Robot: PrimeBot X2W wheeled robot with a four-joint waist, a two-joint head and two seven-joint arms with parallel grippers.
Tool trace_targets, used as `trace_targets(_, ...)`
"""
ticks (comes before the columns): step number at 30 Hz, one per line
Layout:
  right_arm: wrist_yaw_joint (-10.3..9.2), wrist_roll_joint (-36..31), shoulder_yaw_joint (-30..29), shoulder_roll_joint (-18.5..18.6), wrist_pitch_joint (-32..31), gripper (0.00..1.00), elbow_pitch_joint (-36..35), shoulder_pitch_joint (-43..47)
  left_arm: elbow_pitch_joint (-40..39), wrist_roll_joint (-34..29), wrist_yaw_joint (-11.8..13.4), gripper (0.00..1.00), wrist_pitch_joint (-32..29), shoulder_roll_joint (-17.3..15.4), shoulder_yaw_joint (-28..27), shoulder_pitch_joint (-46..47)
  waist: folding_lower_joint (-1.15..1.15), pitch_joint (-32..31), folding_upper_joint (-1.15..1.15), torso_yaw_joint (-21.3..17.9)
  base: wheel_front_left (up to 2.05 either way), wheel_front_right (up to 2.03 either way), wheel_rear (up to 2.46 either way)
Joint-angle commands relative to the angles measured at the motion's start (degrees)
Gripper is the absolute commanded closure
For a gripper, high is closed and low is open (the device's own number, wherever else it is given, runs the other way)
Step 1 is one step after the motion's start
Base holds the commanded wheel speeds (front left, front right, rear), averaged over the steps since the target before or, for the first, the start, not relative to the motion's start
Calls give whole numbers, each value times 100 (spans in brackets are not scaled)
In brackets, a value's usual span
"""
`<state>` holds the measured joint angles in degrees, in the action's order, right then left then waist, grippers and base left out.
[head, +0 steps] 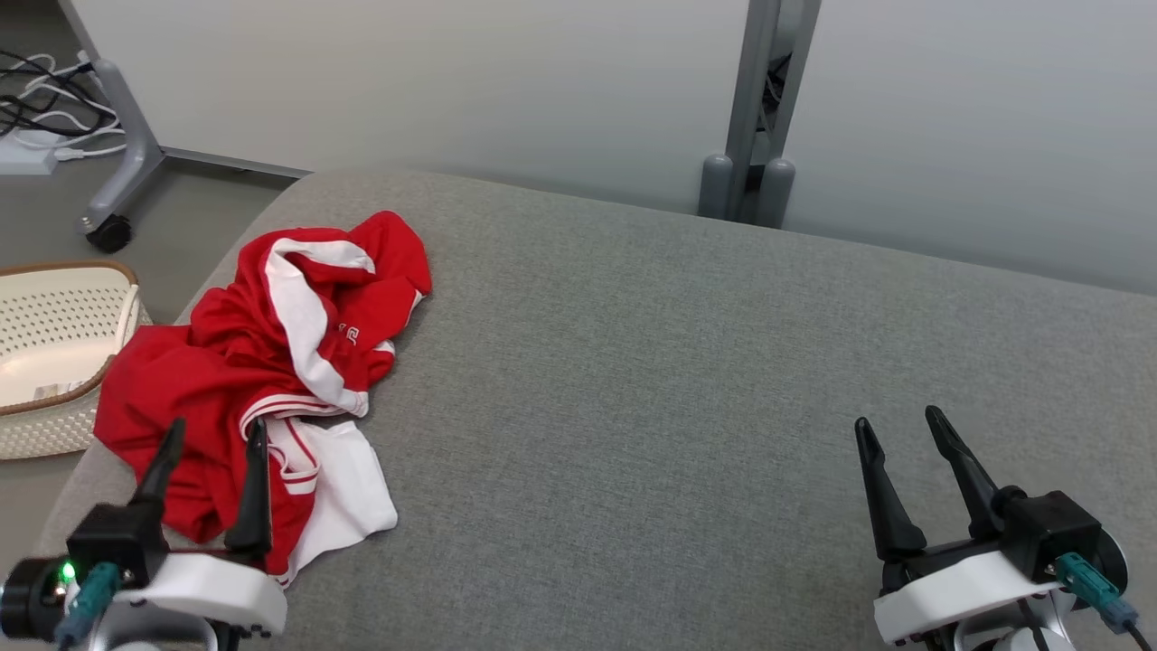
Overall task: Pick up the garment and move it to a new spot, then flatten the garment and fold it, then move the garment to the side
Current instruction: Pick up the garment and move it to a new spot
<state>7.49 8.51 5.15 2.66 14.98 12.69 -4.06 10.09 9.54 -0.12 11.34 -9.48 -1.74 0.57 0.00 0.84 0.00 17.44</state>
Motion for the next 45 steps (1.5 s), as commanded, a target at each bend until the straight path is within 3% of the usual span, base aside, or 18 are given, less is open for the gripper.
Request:
trace_targets(1, 1, -42, -27, 41, 30, 0, -19, -50, -73, 37, -67, 0, -117, -97, -22, 243, 0, 130, 0, -163, 0, 0, 0)
trace_targets(8, 1, -126, -101, 40, 29, 0, -107, -214, 47, 239, -325, 0, -1515, -687, -69, 1431, 0, 557, 0, -549, 0, 0, 0)
trace_targets(15, 1, -226, -163, 40, 30, 0, -208, -519, 1005, 492, -502, 0, -2650, -1151, -77, 2493, 0, 1234, 0, -837, 0, 0, 0)
trace_targets(17, 1, -287, -179, 41, 30, 0, -238, -630, 1293, 595, -480, 0, -2776, -1202, -145, 2737, 0, 1500, 0, -924, 0, 0, 0)
trace_targets(18, 1, -440, -211, 40, 30, 0, -295, -798, 1826, 678, -419, 0, -2883, -1318, -229, 3142, 0, 1897, 0, -1043, 0, 0, 0)
trace_targets(31, 1, -602, -119, 40, 30, 0, -362, -1003, 2704, 512, -9, 0, -3399, -1788, -272, 3816, 0, 2435, 0, -1337, 0, 0, 0)
trace_targets(32, 1, -607, -118, 39, 30, 0, -366, -1012, 2732, 511, 33, 24, -3407, -1812, -283, 3847, 0, 2443, 0, -1351, 0, 0, 0)
trace_targets(33, 1, -611, -113, 39, 30, 0, -367, -1017, 2746, 477, 74, 76, -3381, -1849, -282, 3868, 0, 2444, 0, -1363, 0, 0, 0)
trace_targets(34, 1, -611, -113, 39, 30, 0, -367, -1017, 2746, 477, 74, 76, -3381, -1849, -282, 3868, 0, 2444, 0, -1363, 0, 0, 0)
trace_targets(35, 1, -613, -108, 40, 30, 0, -365, -1017, 2775, 443, 100, 100, -3389, -1874, -256, 3879, 0, 2440, 0, -1373, 0, 0, 0)
trace_targets(45, 1, -517, -64, 40, 30, 0, -296, -974, 2486, 261, 35, 100, -2982, -1989, -12, 4045, 0, 2134, 0, -1311, 0, 0, 0)
